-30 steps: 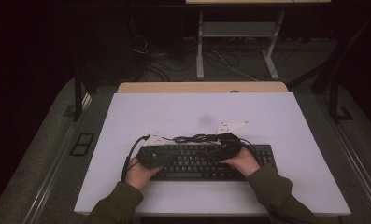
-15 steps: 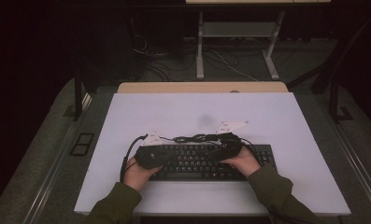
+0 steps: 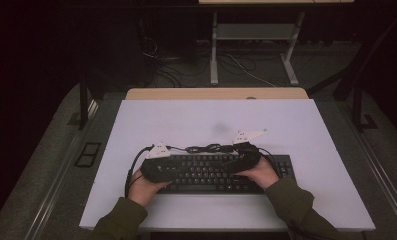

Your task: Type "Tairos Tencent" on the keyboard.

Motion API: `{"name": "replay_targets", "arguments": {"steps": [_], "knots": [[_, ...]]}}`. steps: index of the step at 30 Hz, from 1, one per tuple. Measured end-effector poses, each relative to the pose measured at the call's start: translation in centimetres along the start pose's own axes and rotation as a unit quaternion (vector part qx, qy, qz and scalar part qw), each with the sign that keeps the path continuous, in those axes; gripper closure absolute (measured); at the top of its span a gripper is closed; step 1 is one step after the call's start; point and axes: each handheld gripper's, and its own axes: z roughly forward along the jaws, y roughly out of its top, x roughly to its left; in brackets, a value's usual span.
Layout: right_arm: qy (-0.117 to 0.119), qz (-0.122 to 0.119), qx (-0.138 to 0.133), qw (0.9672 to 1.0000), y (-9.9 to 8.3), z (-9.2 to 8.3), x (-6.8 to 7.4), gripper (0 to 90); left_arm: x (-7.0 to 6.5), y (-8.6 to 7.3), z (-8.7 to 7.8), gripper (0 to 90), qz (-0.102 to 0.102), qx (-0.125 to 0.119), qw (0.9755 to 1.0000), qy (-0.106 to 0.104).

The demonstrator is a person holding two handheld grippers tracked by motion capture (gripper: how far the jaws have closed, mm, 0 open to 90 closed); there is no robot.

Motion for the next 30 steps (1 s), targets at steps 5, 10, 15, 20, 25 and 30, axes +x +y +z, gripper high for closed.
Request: {"name": "replay_targets", "arguments": {"steps": [5, 10, 15, 20, 25, 30], "knots": [[0.002, 0.0, 0.004, 1.0, -0.03, -0.17, 0.07, 31.7, 0.06, -0.3, -0.07, 45.9, -0.007, -0.005, 1.0, -0.003], [0.003, 0.001, 0.009, 1.0, -0.15, -0.33, 0.13, 40.7, 0.15, -0.55, -0.2, 37.8, -0.012, -0.005, 0.9999, 0.0], [0.006, -0.004, 0.014, 0.9999, -0.22, -0.49, 0.2, 51.8, 0.34, -0.79, -0.17, 30.8, -0.017, -0.007, 0.9998, 0.007], [0.005, -0.009, 0.021, 0.9997, -0.24, -0.56, 0.3, 64.4, 0.43, -0.89, -0.15, 24.2, -0.016, -0.008, 0.9998, 0.008], [0.011, -0.016, 0.034, 0.9992, -0.34, -0.49, 0.39, 80.2, 0.43, -0.93, -0.12, 21.1, -0.017, -0.009, 0.9998, 0.009], [0.014, -0.023, 0.047, 0.9985, -0.4, -0.39, 0.46, 89.4, 0.5, -0.98, -0.12, 19.7, -0.018, -0.008, 0.9997, 0.01]]}}
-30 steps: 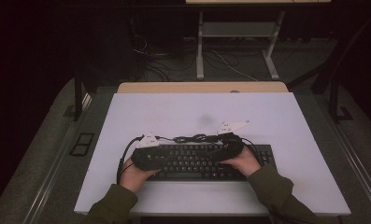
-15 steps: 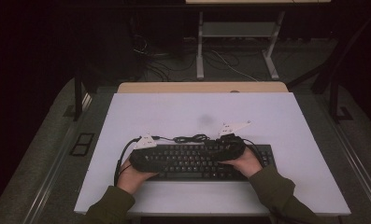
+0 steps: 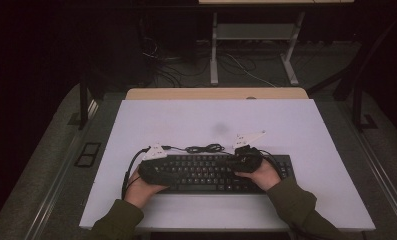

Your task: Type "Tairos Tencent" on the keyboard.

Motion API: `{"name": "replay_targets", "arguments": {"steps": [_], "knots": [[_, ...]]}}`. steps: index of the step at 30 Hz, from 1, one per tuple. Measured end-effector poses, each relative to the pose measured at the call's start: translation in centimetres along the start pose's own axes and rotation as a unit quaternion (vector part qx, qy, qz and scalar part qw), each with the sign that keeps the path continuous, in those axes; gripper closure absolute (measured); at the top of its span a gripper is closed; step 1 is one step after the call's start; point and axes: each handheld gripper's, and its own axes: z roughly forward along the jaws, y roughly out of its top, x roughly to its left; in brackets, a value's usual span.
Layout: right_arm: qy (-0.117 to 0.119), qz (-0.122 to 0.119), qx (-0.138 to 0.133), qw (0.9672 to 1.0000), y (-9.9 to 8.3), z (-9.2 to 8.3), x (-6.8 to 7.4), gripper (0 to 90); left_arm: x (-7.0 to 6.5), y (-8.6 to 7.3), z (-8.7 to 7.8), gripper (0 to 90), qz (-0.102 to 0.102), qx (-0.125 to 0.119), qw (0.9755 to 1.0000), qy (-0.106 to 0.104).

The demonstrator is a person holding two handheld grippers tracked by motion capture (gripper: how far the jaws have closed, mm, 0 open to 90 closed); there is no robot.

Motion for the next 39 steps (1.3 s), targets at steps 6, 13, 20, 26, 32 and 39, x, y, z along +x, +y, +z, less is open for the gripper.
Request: {"name": "replay_targets", "arguments": {"steps": [6, 13, 20, 26, 32, 39], "knots": [[0.0, -0.002, 0.009, 1.0, -0.1, 0.3, 0.0, 89.4, 0.0, 0.0, 0.0, 19.1, 0.0, 0.0, 1.0, 0.0], [-0.002, -0.004, 0.023, 0.9997, -0.3, 1.0, 0.1, 89.4, 0.0, 0.0, 0.0, 19.2, 0.001, 0.0, 1.0, 0.0], [-0.004, -0.006, 0.032, 0.9995, -0.4, 1.4, 0.2, 89.4, 0.0, 0.0, 0.0, 19.2, 0.002, 0.0, 1.0, 0.0], [-0.004, -0.008, 0.036, 0.9993, -0.4, 1.6, 0.3, 89.4, 0.0, 0.0, 0.0, 19.2, 0.002, 0.001, 1.0, 0.0], [-0.005, -0.007, 0.037, 0.9993, -0.4, 1.6, 0.3, 89.4, 0.0, 0.0, 0.0, 19.2, 0.003, 0.001, 1.0, -0.001], [-0.008, -0.006, 0.043, 0.999, -0.5, 1.7, 0.3, 89.4, 0.0, 0.0, -0.1, 19.2, 0.002, 0.0, 1.0, 0.0]]}}
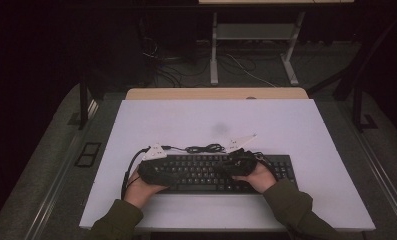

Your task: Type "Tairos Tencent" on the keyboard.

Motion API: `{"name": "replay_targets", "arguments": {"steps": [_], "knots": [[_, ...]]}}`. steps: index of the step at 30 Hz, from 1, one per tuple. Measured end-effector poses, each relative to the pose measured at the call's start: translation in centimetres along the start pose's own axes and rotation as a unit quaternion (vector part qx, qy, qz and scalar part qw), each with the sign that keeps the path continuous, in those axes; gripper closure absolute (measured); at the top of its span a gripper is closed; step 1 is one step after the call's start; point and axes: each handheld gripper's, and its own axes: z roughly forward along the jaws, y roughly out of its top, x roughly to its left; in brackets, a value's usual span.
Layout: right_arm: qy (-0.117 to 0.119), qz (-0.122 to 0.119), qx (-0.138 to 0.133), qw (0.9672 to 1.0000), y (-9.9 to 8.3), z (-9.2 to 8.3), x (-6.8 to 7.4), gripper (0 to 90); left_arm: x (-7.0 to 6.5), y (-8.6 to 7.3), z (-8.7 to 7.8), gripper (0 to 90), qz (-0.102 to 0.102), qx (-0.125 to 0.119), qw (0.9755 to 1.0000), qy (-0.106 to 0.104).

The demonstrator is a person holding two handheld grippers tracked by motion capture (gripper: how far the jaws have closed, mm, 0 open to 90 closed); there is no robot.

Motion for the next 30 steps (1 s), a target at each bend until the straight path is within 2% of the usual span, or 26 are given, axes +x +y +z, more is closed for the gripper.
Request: {"name": "replay_targets", "arguments": {"steps": [14, 21, 25, 26, 27, 30], "knots": [[-0.002, -0.003, -0.012, 0.9999, 0.2, -0.4, 0.0, 89.3, 0.0, 0.0, 0.0, 19.2, -0.001, 0.0, 1.0, 0.002], [0.0, 0.001, -0.023, 0.9997, 0.3, -0.8, -0.1, 84.9, 0.0, 0.1, -0.1, 19.4, 0.001, -0.001, 1.0, 0.002], [0.0, 0.008, -0.037, 0.9993, 0.3, -1.1, -0.4, 73.1, 0.1, 0.1, -0.2, 19.8, 0.0, 0.0, 1.0, 0.003], [0.0, 0.008, -0.037, 0.9993, 0.3, -1.1, -0.4, 73.1, 0.1, 0.1, -0.2, 19.8, 0.001, -0.001, 1.0, 0.002], [0.0, 0.013, -0.042, 0.9991, 0.2, -1.2, -0.6, 67.5, 0.1, 0.1, -0.2, 19.9, 0.001, -0.002, 1.0, 0.002], [-0.003, 0.021, -0.048, 0.9986, 0.1, -1.2, -0.8, 59.3, 0.1, 0.1, -0.3, 20.5, 0.001, -0.003, 1.0, 0.002]]}}
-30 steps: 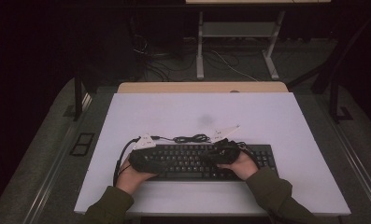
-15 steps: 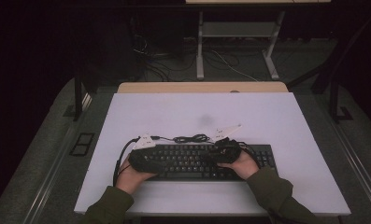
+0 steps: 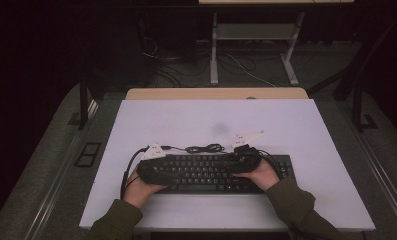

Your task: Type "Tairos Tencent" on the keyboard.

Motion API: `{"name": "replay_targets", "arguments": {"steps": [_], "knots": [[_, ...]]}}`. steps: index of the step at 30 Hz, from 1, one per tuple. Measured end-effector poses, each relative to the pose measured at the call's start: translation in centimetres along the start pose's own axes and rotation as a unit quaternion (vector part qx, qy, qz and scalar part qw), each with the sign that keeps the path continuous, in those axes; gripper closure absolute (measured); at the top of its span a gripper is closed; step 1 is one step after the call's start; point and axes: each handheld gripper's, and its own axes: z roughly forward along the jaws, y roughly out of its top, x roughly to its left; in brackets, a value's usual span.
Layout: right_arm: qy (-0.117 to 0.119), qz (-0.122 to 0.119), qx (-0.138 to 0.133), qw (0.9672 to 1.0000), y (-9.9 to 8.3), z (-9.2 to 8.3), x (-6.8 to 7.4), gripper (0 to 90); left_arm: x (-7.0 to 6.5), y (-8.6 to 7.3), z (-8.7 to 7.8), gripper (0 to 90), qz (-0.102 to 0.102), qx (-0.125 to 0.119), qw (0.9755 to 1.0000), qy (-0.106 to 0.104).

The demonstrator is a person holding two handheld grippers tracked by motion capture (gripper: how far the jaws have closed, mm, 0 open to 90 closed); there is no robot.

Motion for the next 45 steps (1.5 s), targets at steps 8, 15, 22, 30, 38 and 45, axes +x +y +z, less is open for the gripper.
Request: {"name": "replay_targets", "arguments": {"steps": [8, 15, 22, 30, 38, 45], "knots": [[-0.009, 0.012, -0.011, 0.9998, -0.1, 0.0, -0.4, 40.0, 0.1, -0.1, -0.3, 23.1, 0.0, 0.0, 1.0, -0.001], [-0.022, 0.016, -0.022, 0.9994, -0.3, 0.1, -0.6, 32.9, 0.3, -0.2, -0.8, 27.6, 0.0, 0.0, 1.0, -0.001], [-0.032, 0.014, -0.027, 0.999, -0.5, 0.2, -0.8, 29.1, 0.6, -0.4, -1.2, 38.3, 0.005, 0.008, 0.9999, -0.003], [-0.037, 0.013, -0.025, 0.9989, -0.6, 0.2, -0.8, 28.0, 0.7, -0.5, -1.5, 55.1, 0.007, 0.013, 0.9998, -0.01], [-0.038, 0.013, -0.025, 0.9989, -0.6, 0.2, -0.8, 27.4, 0.7, -0.5, -1.7, 71.9, 0.013, 0.027, 0.9995, -0.005], [-0.039, 0.012, -0.025, 0.9989, -0.6, 0.2, -0.8, 27.2, 0.9, -0.6, -1.9, 87.6, 0.013, 0.038, 0.9992, -0.006]]}}
